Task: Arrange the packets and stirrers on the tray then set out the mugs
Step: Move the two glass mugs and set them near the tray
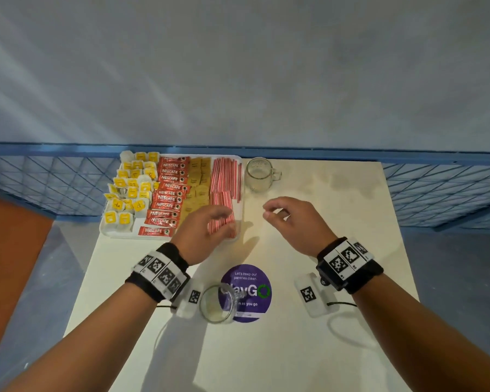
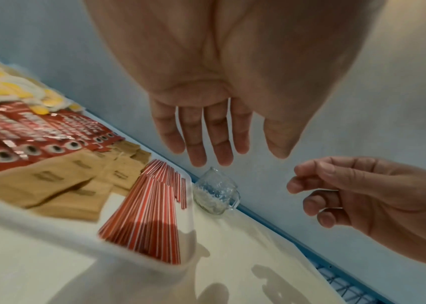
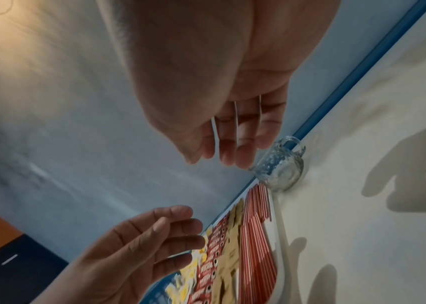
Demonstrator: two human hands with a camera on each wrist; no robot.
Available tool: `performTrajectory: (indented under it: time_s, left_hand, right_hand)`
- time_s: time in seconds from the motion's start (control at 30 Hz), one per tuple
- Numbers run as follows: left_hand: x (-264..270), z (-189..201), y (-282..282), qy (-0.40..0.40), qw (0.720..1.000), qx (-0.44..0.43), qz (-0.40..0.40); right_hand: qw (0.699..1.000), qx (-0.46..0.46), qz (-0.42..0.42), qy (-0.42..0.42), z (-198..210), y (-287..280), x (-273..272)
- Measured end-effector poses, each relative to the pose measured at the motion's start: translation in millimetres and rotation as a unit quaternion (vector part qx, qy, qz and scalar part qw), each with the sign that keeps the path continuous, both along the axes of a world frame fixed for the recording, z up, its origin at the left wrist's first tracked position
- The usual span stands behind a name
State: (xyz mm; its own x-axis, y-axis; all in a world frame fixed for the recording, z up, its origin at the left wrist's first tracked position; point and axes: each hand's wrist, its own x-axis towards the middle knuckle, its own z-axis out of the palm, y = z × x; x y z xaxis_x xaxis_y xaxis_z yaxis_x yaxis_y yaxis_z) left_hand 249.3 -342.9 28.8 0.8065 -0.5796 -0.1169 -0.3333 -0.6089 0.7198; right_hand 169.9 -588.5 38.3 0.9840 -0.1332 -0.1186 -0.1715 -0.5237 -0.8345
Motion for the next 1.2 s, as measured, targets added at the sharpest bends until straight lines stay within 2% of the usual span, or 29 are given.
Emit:
performTrajectory:
  time_s: [0.2,0.5,0.6,0.8,1.2]
  left_hand:
    - [-62,-1,40,0.036,0.998,-0.036,0.032]
    - [-133,-23,82,0.071,0.995,-0.026,0.065]
    - [-149,-32,86,0.087,0.991,-0.024,0.094]
    - [-166,-35,83,0.108,0.983,-0.072,0.127]
    - [-167,-45,81,0.182,0.966,-0.106,0.153]
  right_hand:
    - [0.999,0.031,0.013,0.032,2,30,-55]
    - [0.994,0.076,0.012,0.084,-21,76,-114]
    - [0.995,0.044,0.01,0.09,-32,90,-124]
    - [0.991,-0.009,0.018,0.129,-47,110,-129]
    - [0.988,-0.016,0.023,0.154,-56,116,-122]
